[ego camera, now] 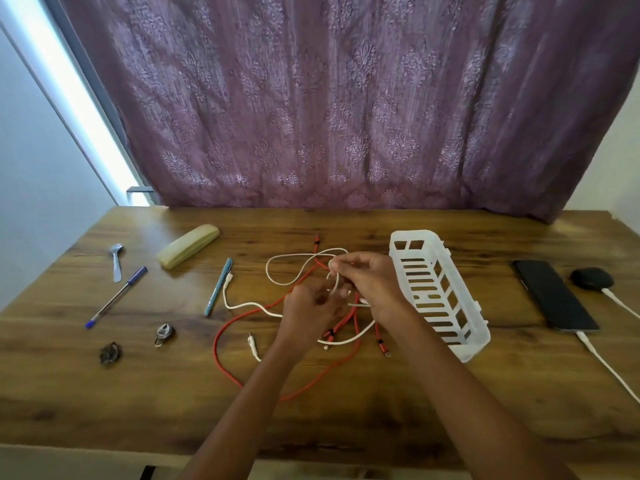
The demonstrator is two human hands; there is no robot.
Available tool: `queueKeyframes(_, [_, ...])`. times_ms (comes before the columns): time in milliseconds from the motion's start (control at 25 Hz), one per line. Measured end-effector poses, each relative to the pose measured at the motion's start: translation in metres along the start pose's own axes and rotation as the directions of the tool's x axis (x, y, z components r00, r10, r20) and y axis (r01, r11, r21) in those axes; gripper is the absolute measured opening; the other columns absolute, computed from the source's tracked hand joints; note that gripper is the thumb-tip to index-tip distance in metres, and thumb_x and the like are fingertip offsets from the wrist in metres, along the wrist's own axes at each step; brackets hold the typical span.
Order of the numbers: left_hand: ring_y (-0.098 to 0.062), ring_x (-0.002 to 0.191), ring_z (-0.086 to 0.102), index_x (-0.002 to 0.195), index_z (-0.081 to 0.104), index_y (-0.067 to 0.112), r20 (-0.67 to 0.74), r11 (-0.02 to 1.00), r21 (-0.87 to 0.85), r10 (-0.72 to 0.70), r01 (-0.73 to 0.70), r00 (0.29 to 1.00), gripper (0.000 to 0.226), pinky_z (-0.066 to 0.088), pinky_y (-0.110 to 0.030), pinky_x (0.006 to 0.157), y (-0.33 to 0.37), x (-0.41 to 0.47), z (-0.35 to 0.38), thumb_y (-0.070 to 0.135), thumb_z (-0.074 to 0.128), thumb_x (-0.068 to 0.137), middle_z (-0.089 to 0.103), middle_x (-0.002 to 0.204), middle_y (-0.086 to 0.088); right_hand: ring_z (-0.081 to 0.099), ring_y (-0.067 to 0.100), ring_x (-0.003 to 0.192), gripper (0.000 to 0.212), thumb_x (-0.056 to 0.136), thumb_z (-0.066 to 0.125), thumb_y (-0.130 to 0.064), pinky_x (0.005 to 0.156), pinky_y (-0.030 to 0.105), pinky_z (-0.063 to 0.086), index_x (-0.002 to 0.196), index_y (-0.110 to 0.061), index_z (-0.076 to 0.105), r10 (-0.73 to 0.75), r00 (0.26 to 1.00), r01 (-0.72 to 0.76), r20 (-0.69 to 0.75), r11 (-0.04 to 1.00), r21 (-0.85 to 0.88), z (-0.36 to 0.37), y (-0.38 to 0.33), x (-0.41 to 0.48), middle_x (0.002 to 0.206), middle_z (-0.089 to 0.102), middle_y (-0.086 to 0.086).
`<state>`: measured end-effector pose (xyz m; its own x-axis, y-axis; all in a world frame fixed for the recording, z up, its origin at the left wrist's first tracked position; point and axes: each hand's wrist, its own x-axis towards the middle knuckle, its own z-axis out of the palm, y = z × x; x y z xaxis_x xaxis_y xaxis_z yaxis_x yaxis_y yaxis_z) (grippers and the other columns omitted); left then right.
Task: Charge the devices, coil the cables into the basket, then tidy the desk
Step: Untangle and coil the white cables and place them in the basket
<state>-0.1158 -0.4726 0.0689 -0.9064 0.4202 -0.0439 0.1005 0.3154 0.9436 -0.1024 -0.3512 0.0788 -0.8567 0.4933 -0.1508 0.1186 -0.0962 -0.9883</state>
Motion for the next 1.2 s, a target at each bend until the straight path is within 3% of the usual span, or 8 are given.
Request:
queueKeyframes(160, [-0.01, 0.064, 0.066, 0.08, 0.068, 0.024, 0.032, 0.99, -0.132, 0.05, -0.045, 0.998, 0.019, 0.053, -0.023, 0.063, 0.017, 0.003, -0.014, 0.012, 0.058, 0.09, 0.072, 0.078, -0.006, 0.064, 0.011, 0.088, 0.015, 0.089, 0.059, -0.021, 0.08, 0.025, 0.05, 0.087, -0.029, 0.071, -0.273, 0.96, 0.28, 0.062, 0.934, -0.221, 0.001, -0.005, 0.003, 0.093, 0.069, -0.003])
queueKeyframes(280, [-0.008, 0.064, 0.066, 0.086, 0.068, 0.015, 0.098, 0.943, -0.328, 0.094, -0.058, 0.991, 0.018, 0.052, -0.019, 0.061, 0.037, 0.004, -0.025, 0.008, 0.052, 0.092, 0.072, 0.078, -0.003, 0.058, 0.012, 0.105, 0.028, 0.093, 0.051, -0.011, 0.09, 0.025, 0.045, 0.088, -0.031, 0.07, -0.308, 0.939, 0.327, 0.153, 0.936, -0.127, -0.002, -0.012, 0.004, 0.109, 0.062, -0.001])
queueKeyframes(440, [-0.013, 0.077, 0.07, 0.095, 0.067, 0.008, 0.136, 0.818, -0.575, 0.126, -0.026, 0.983, 0.017, 0.055, -0.02, 0.067, 0.053, 0.008, -0.041, 0.011, 0.05, 0.092, 0.074, 0.093, -0.006, 0.068, 0.02, 0.088, 0.014, 0.09, 0.059, -0.02, 0.083, 0.039, 0.054, 0.085, -0.023, 0.072, -0.309, 0.943, 0.317, 0.12, 0.947, -0.049, -0.002, -0.013, 0.004, 0.087, 0.073, 0.001])
queueKeyframes(600, [-0.021, 0.097, 0.068, 0.101, 0.064, 0.005, 0.213, 0.7, -0.708, 0.089, 0.091, 0.973, 0.024, 0.056, -0.026, 0.083, 0.048, 0.012, -0.048, 0.012, 0.042, 0.096, 0.071, 0.105, -0.011, 0.067, 0.023, 0.077, 0.008, 0.087, 0.063, -0.017, 0.069, 0.035, 0.055, 0.089, -0.014, 0.07, -0.408, 0.912, 0.405, -0.042, 0.912, -0.062, 0.001, -0.018, 0.002, 0.081, 0.071, 0.009])
queueKeyframes(760, [-0.023, 0.105, 0.065, 0.108, 0.06, -0.001, 0.246, 0.601, -0.789, 0.112, 0.132, 0.963, 0.026, 0.055, -0.028, 0.087, 0.047, 0.013, -0.048, 0.009, 0.041, 0.095, 0.068, 0.113, -0.015, 0.065, 0.017, 0.068, 0.01, 0.086, 0.064, -0.019, 0.066, 0.036, 0.054, 0.082, -0.011, 0.068, -0.458, 0.881, 0.423, -0.117, 0.874, -0.239, 0.005, -0.018, -0.003, 0.073, 0.069, 0.003])
queueKeyframes(920, [-0.019, 0.1, 0.067, 0.1, 0.061, 0.004, 0.083, 0.458, -0.889, 0.125, 0.016, 0.989, 0.021, 0.055, -0.026, 0.084, 0.053, 0.023, -0.053, 0.005, 0.041, 0.093, 0.07, 0.105, -0.008, 0.06, 0.006, 0.063, 0.022, 0.091, 0.055, -0.034, 0.058, 0.025, 0.046, 0.099, -0.021, 0.071, -0.549, 0.835, 0.449, 0.035, 0.643, -0.62, 0.005, -0.01, -0.013, 0.076, 0.068, -0.009])
queueKeyframes(1040, [-0.019, 0.101, 0.067, 0.098, 0.06, 0.005, -0.044, 0.397, -0.915, 0.091, -0.076, 0.995, 0.02, 0.052, -0.031, 0.09, 0.052, 0.036, -0.061, 0.003, 0.041, 0.094, 0.068, 0.106, -0.009, 0.06, 0.002, 0.071, 0.024, 0.091, 0.055, -0.038, 0.058, 0.013, 0.041, 0.102, -0.024, 0.071, -0.603, 0.779, 0.537, 0.171, 0.5, -0.68, 0.0, -0.002, -0.023, 0.085, 0.072, -0.01])
queueKeyframes(1200, [-0.014, 0.106, 0.063, 0.099, 0.059, 0.008, -0.13, 0.621, -0.766, 0.101, -0.165, 0.986, 0.015, 0.053, -0.023, 0.088, 0.043, 0.04, -0.053, 0.003, 0.046, 0.093, 0.065, 0.109, -0.005, 0.059, 0.006, 0.064, 0.028, 0.09, 0.047, -0.035, 0.051, 0.017, 0.045, 0.097, -0.022, 0.072, -0.78, 0.549, 0.667, 0.301, 0.192, -0.72, -0.003, -0.004, -0.031, 0.076, 0.067, -0.009])
